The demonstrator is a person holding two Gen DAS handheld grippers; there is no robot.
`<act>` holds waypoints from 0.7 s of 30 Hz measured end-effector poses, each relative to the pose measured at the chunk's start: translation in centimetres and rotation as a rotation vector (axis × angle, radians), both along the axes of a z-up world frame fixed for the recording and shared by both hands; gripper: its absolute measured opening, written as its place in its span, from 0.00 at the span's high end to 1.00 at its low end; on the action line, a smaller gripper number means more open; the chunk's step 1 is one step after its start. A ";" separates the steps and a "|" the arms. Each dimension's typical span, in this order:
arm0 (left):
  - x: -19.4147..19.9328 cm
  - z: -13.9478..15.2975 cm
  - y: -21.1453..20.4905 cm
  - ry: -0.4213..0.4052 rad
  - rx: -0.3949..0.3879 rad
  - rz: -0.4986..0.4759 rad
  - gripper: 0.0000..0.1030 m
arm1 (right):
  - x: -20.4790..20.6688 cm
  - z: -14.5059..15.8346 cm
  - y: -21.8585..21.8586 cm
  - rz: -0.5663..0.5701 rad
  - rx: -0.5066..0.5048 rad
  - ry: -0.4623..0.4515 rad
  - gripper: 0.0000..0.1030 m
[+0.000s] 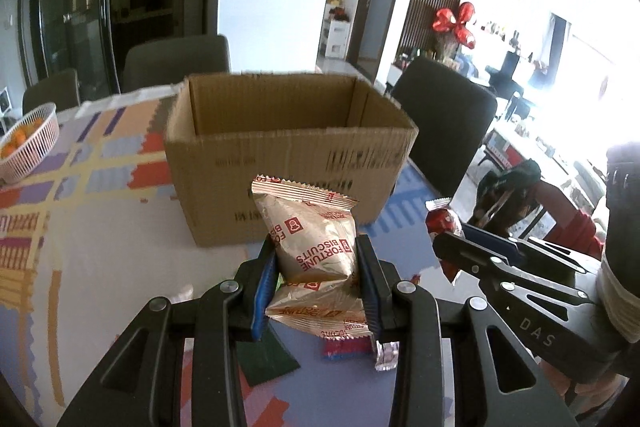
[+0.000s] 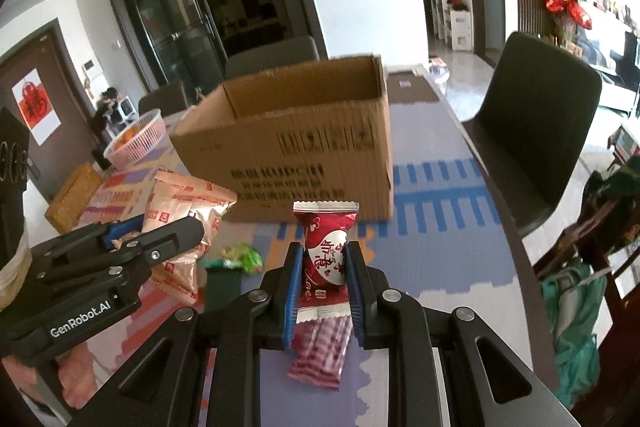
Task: Organize snacks
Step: 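Carry both snacks into the cardboard box and open both grippers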
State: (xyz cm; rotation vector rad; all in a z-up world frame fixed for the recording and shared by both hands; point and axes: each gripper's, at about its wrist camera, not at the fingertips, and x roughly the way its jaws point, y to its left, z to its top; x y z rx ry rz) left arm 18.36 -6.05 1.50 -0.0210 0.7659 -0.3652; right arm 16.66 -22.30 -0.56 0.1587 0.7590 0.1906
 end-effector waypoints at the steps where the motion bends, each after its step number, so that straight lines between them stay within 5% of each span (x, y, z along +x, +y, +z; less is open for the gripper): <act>1: 0.1 0.3 0.1 -0.010 -0.002 0.001 0.64 | 0.1 0.4 0.1 0.000 0.001 -0.010 0.78; 21: 6.1 5.6 2.3 -0.135 0.013 0.070 0.64 | 6.0 6.7 1.2 -0.003 -0.026 -0.172 0.78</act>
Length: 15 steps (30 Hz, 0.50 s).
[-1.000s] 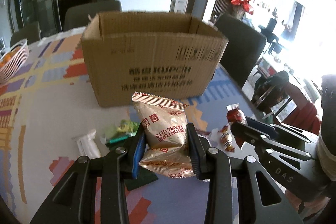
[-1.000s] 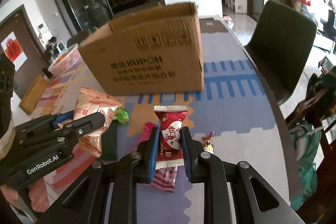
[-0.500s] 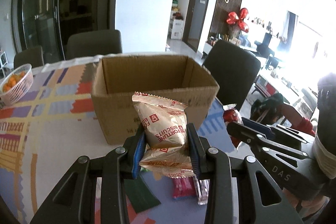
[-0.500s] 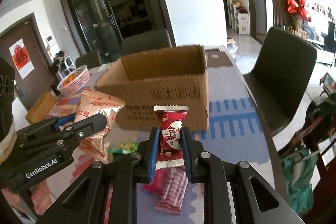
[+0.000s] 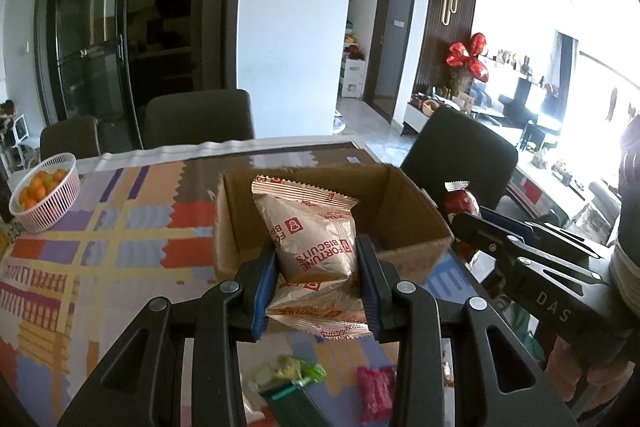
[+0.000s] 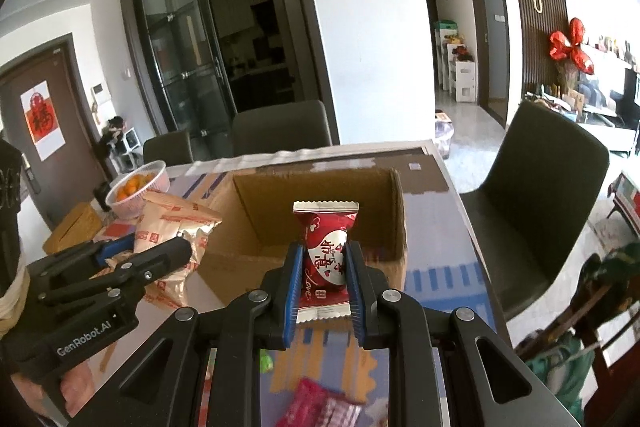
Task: Organize snacks
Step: 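Carry both snacks into the cardboard box and open both grippers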
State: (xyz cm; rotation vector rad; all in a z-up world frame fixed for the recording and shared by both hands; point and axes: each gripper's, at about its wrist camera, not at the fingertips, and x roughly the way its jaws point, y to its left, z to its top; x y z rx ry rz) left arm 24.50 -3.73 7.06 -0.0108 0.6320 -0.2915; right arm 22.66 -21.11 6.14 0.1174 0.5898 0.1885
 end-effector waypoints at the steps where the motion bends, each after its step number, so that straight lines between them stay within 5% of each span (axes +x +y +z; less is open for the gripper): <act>1: 0.4 0.1 0.1 -0.001 0.001 0.003 0.64 | 0.5 0.1 0.1 0.001 -0.002 0.000 0.78; 15: 6.7 -0.3 0.5 0.080 -0.025 0.011 0.64 | 5.8 1.8 1.5 0.008 -0.040 -0.018 0.78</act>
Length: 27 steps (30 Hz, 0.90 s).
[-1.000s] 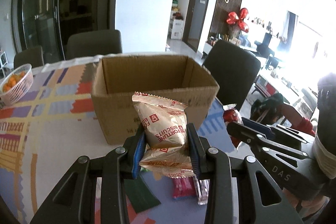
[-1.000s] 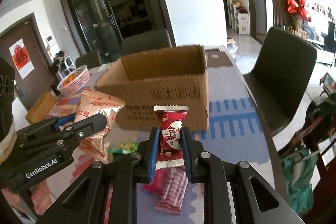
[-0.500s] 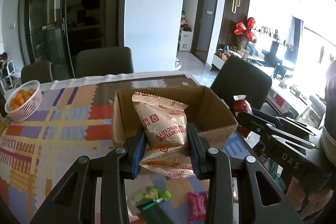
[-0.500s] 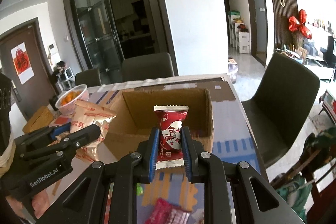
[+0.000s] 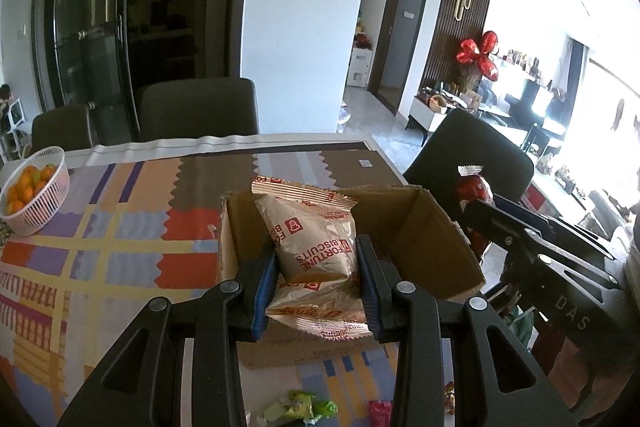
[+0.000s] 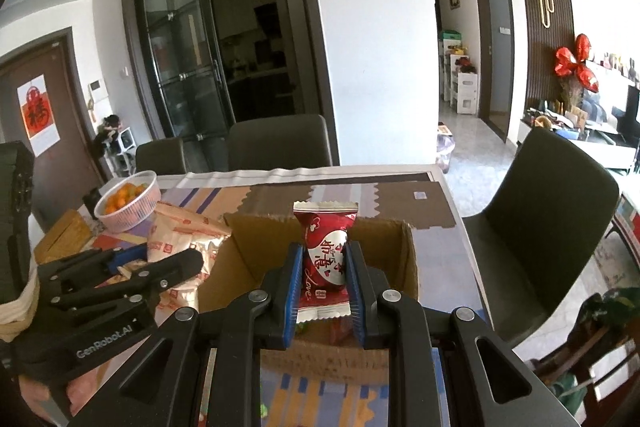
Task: Organize snacks
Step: 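Carry both snacks into the cardboard box and open both grippers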
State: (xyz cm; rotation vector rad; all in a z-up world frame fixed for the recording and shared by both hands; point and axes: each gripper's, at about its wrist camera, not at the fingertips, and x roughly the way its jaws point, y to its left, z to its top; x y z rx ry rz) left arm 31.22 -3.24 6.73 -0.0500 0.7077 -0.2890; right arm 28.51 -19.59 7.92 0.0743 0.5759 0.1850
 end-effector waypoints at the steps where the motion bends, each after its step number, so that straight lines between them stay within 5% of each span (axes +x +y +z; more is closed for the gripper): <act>1: 0.4 -0.1 -0.1 0.008 0.001 0.000 0.64 | 0.4 -0.1 0.1 -0.003 -0.002 0.005 0.78; 15: 4.9 -2.5 -0.5 0.132 -0.006 0.005 0.64 | 4.2 -1.9 0.1 -0.015 -0.032 0.096 0.78; 18: 5.2 -2.8 -0.3 0.146 -0.008 0.031 0.56 | 4.6 -2.3 0.1 -0.027 -0.040 0.105 0.77; 21: 4.7 -2.8 -0.3 0.141 0.003 0.035 0.47 | 4.6 -2.4 -0.1 -0.039 -0.038 0.114 0.61; 27: 2.2 -1.8 -0.3 0.087 0.041 0.030 0.41 | 3.0 -2.2 -0.2 -0.042 -0.051 0.102 0.54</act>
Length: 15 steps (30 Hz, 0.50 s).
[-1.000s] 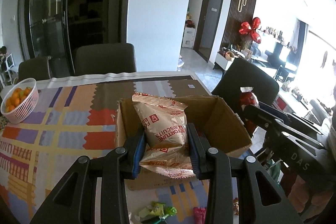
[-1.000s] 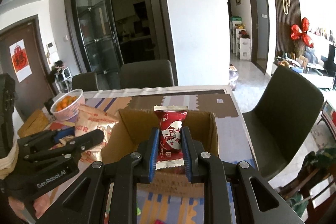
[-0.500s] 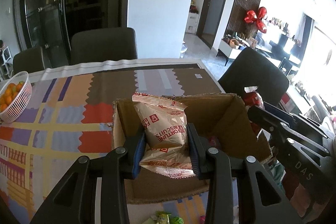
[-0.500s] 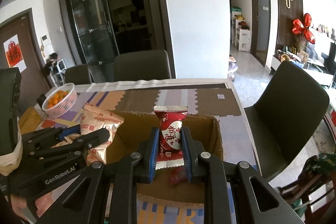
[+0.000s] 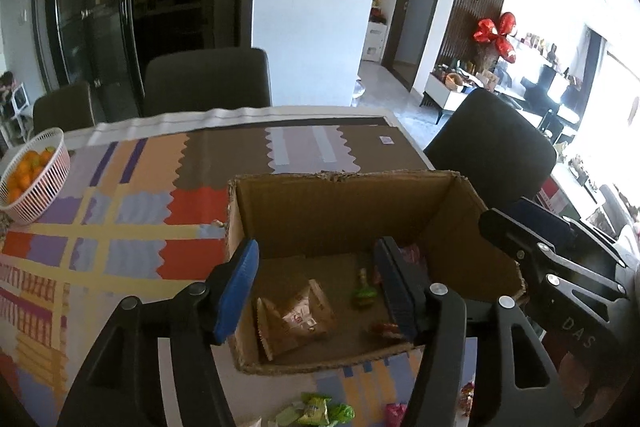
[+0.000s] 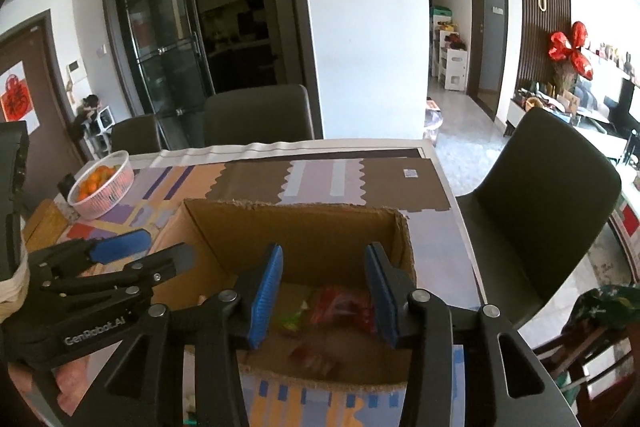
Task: Organize snacks
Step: 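Carry both snacks into the cardboard box and open both grippers, then move both grippers back toward the remaining snacks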
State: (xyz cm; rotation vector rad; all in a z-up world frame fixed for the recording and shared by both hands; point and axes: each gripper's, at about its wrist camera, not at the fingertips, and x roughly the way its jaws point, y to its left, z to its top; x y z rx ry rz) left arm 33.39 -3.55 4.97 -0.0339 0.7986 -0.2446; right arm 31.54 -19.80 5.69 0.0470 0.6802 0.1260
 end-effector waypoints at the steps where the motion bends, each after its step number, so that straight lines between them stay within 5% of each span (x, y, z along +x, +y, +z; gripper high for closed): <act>1: -0.6 0.2 0.0 -0.010 0.006 0.001 0.41 | -0.4 0.1 -0.1 0.000 -0.001 -0.006 0.52; 15: -6.6 2.1 0.2 -0.068 -0.026 -0.032 0.39 | -6.1 1.7 -1.0 -0.007 -0.008 -0.086 0.48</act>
